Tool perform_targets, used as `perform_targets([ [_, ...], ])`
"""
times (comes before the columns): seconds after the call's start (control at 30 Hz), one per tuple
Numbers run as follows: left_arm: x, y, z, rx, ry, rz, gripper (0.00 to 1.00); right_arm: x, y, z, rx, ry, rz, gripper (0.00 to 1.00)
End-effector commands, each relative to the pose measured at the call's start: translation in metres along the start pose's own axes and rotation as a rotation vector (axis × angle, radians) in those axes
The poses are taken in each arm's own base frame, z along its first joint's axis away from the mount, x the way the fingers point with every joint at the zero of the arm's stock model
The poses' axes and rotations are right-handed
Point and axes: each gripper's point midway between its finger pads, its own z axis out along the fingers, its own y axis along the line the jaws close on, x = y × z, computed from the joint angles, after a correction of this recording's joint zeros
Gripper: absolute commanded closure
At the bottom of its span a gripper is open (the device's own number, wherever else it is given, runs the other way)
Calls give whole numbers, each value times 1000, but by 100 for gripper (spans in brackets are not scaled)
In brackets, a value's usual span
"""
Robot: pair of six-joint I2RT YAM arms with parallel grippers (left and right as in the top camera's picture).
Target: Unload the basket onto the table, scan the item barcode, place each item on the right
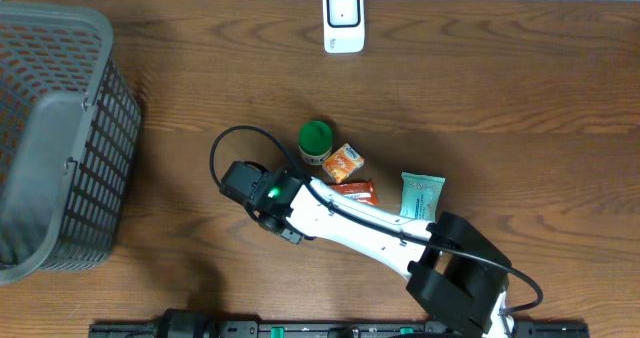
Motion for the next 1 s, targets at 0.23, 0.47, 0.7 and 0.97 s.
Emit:
perform_targets([
  [0.23,2,0,0,1,-2,-4,22,-5,-15,-17,43,-43,135,99],
  [0.47,2,0,0,0,-1,-2,22,3,-46,-7,55,-26,257,99],
  [0.7,2,0,0,0,-1,-3,22,20,-64,15,-26,25,365,99],
  [0.97,2,0,0,0,-1,-2,22,60,-69,52,-43,118,469,99],
])
